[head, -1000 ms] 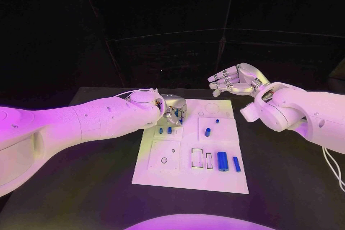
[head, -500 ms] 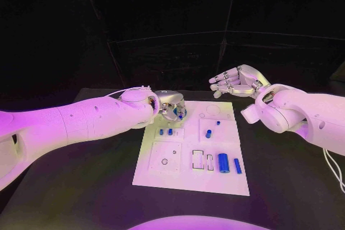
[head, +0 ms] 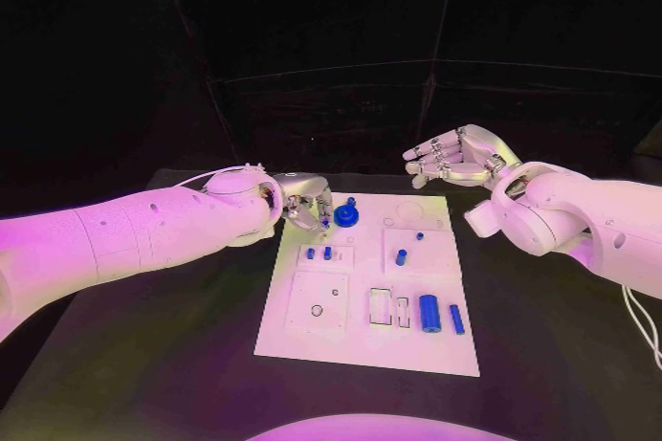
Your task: Assemble the parts on the task board
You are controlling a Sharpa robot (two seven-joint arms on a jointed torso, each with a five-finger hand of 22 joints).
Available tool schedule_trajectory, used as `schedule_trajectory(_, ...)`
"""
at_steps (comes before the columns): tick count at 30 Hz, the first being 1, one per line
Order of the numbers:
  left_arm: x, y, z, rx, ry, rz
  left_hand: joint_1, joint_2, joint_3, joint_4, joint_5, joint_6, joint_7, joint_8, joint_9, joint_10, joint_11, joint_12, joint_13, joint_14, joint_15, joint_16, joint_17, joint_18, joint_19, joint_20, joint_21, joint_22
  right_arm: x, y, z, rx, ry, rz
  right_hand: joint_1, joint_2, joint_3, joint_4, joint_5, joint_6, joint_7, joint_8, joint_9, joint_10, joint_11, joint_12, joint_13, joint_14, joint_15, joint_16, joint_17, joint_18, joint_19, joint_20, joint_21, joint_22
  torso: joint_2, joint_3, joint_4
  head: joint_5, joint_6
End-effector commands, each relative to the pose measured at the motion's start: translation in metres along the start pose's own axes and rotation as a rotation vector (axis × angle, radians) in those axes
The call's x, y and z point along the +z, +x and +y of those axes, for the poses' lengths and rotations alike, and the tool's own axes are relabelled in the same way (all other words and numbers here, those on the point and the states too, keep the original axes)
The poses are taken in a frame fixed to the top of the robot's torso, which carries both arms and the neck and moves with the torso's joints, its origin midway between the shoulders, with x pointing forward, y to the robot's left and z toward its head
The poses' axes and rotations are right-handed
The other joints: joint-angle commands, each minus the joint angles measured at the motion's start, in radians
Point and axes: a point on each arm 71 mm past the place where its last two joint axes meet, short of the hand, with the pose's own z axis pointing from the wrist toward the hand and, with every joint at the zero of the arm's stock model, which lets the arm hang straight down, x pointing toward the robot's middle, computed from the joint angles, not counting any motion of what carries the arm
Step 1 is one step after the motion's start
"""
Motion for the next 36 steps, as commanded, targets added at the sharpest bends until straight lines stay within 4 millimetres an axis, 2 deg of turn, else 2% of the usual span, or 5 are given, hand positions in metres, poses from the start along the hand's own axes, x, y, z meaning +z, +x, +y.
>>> schedule_trajectory(1,-0.001,0.001,0.003,-0.012,-0.017,0.029,-0.01,0.003,0.006,-0.001,-0.002,0.009,-0.001,-0.004,-0.001,0.007,0.001,-0.004,0.0,0.044,-0.005,0.003,-0.001,-0.009,0.007,0.002,0.003,0.001,0.001,0.0,0.002,0.002,-0.007,-0.001,-0.006,0.001,0.001,-0.007,0.006,-0.007,-0.002,-0.003,0.001,-0.005,0.001,0.0,-0.001,0.004,0.002,-0.006,-0.001,0.003,0.001,0.003,-0.005,-0.001,0.001,-0.0005,-0.002,0.002,-0.001)
schedule_trajectory(6,-0.001,0.001,0.007,-0.012,-0.031,0.038,-0.013,0.002,0.006,-0.001,-0.002,0.009,0.0,-0.005,-0.001,0.008,0.001,-0.006,0.0,0.043,-0.005,0.002,-0.002,-0.009,0.007,0.002,0.001,-0.001,0.001,0.0,0.002,0.003,-0.007,0.0,-0.006,0.001,0.001,-0.007,0.006,-0.007,-0.002,-0.003,0.001,-0.005,0.001,0.0,-0.001,0.004,0.002,-0.006,-0.001,0.003,0.001,0.003,-0.005,-0.001,0.001,0.0015,-0.0018,0.006,-0.002)
schedule_trajectory(15,0.002,0.003,0.006,-0.011,-0.029,0.055,-0.014,0.001,0.006,-0.001,-0.002,0.009,0.0,-0.006,-0.001,0.008,0.001,-0.007,0.0,0.043,-0.005,0.002,-0.003,-0.01,0.007,0.002,0.003,0.001,0.002,0.001,0.002,0.003,-0.007,0.0,-0.006,0.001,0.001,-0.007,0.006,-0.007,-0.002,-0.003,0.001,-0.005,0.001,0.0,-0.001,0.004,0.002,-0.006,-0.001,0.003,0.001,0.003,-0.005,-0.001,0.002,0.0,-0.0035,0.008,-0.003)
schedule_trajectory(19,0.005,0.004,0.005,-0.011,-0.026,0.06,-0.014,0.0,0.006,-0.001,-0.002,0.009,0.0,-0.006,-0.001,0.008,0.001,-0.008,0.0,0.043,-0.005,0.001,-0.005,-0.01,0.007,0.002,0.003,0.002,0.002,0.001,0.002,0.003,-0.007,0.0,-0.006,0.001,0.001,-0.007,0.006,-0.007,-0.002,-0.003,0.001,-0.005,0.001,0.0,-0.001,0.004,0.002,-0.006,-0.001,0.003,0.001,0.003,-0.005,-0.001,0.001,0.0011,-0.0037,0.007,-0.005)
schedule_trajectory(36,0.01,0.012,0.003,-0.007,-0.041,0.105,-0.016,-0.001,0.006,-0.001,-0.003,0.009,0.0,-0.007,-0.001,0.009,0.001,-0.009,0.0,0.043,-0.005,0.001,-0.006,-0.009,0.007,0.002,0.003,0.001,0.002,0.002,0.002,0.004,-0.005,0.003,-0.007,0.003,0.003,-0.008,0.006,-0.007,-0.002,-0.003,0.001,-0.005,0.001,0.0,-0.001,0.005,0.002,-0.007,-0.002,0.003,0.002,0.003,-0.007,-0.002,0.0,0.0008,-0.0024,0.006,-0.008)
